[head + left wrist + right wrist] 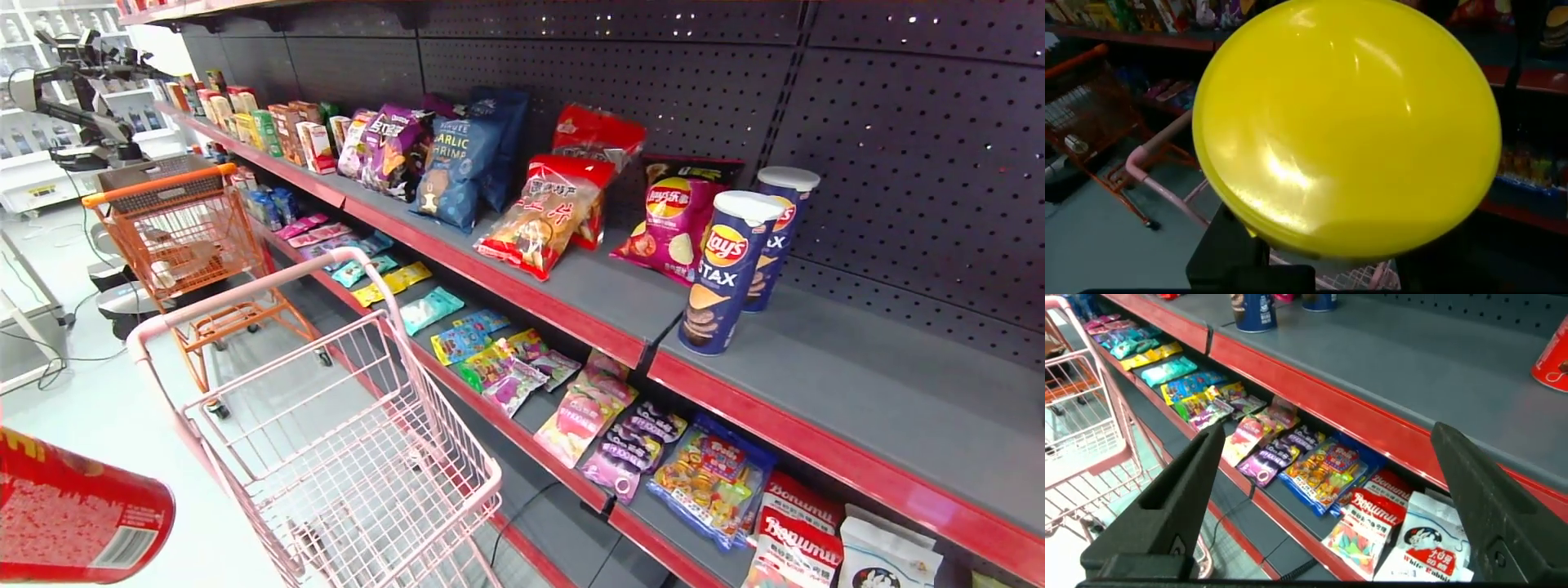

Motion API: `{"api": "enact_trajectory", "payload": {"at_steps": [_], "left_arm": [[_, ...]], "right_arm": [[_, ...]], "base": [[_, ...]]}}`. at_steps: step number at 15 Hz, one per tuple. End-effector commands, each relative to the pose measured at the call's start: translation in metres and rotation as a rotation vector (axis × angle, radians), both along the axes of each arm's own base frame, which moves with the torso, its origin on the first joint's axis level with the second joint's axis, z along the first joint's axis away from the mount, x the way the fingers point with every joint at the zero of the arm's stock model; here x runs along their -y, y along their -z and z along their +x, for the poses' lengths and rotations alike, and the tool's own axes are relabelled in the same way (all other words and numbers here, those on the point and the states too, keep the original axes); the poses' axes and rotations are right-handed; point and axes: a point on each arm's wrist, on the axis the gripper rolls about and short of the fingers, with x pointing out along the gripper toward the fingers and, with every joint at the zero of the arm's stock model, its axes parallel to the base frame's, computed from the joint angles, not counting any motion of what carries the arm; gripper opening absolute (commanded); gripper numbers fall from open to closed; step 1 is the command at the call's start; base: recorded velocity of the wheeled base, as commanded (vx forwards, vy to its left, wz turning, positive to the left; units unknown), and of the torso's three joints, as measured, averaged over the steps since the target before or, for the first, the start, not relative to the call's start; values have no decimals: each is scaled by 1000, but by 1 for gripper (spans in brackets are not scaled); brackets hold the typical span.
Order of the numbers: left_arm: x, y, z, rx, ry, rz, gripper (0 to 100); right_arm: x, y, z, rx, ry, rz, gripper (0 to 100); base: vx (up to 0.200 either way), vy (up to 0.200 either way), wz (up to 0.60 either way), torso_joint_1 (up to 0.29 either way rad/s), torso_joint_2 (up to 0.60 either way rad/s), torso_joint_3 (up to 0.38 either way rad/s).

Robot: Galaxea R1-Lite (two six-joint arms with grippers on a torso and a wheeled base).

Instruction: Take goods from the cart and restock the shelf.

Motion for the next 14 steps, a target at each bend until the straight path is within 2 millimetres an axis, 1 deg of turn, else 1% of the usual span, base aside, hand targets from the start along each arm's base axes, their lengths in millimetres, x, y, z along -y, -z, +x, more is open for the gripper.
{"api": "enact_trajectory", "payload": {"at_steps": [1,6,14], "left_arm": [[0,7,-5,7,-19,1,0],[0,12,-14,33,-19,2,0],[0,14,-15,38,-9,2,0]], "right_arm": [[0,0,0,-1,-1,1,100],[0,0,0,-1,1,-1,100],[0,0,0,-1,1,-1,100]], "base": [[0,0,-600,12,-22,-22],[0,0,-600,6,-2,1],[0,0,-600,4,1,1]]}}
